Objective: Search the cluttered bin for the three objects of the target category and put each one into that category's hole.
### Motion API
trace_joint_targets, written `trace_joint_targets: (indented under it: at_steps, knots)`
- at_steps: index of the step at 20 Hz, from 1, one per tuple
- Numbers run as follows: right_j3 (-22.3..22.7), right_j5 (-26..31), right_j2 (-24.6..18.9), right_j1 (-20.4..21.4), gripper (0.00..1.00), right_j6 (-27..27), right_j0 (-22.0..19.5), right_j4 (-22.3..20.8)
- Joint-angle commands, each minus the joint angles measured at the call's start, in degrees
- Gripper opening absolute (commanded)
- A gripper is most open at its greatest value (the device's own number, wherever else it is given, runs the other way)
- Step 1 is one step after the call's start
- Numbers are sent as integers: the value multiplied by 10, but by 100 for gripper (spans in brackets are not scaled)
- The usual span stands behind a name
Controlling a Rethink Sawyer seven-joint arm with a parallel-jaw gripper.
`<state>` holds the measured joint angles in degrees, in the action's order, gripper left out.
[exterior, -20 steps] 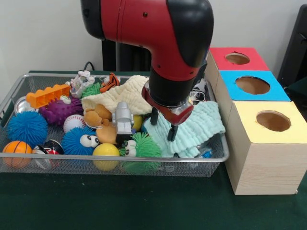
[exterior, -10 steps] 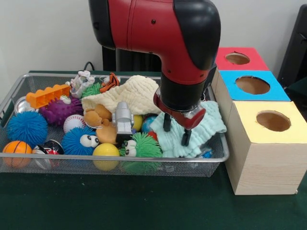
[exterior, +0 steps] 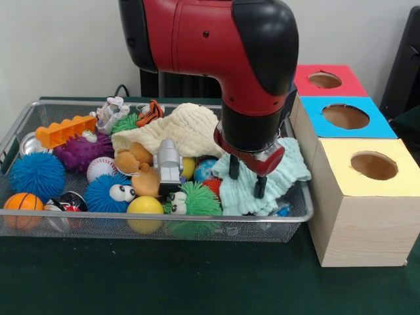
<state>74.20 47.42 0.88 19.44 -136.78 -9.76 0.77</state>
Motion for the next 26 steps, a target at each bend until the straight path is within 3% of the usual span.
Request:
trace_joint_targets:
  at_steps: [1, 5, 11, 12, 16, 18, 21, 26]
  knots:
    - [-11, -19, -57, -63, 100, 101, -14, -60]
    - [-15, -68, -57, -93, 100, 91, -16, -82]
    - [11, -102, -47, -90, 100, 67, 1, -105]
    - [16, -112, -50, -89, 0, 64, 1, -110]
    - [22, -120, -56, -86, 0, 63, 0, -111]
    - [14, -79, -54, -79, 0, 68, 5, -109]
    - [39, -48, -58, -34, 0, 60, 1, -94]
    - [68, 20, -57, 60, 0, 131, -37, -98]
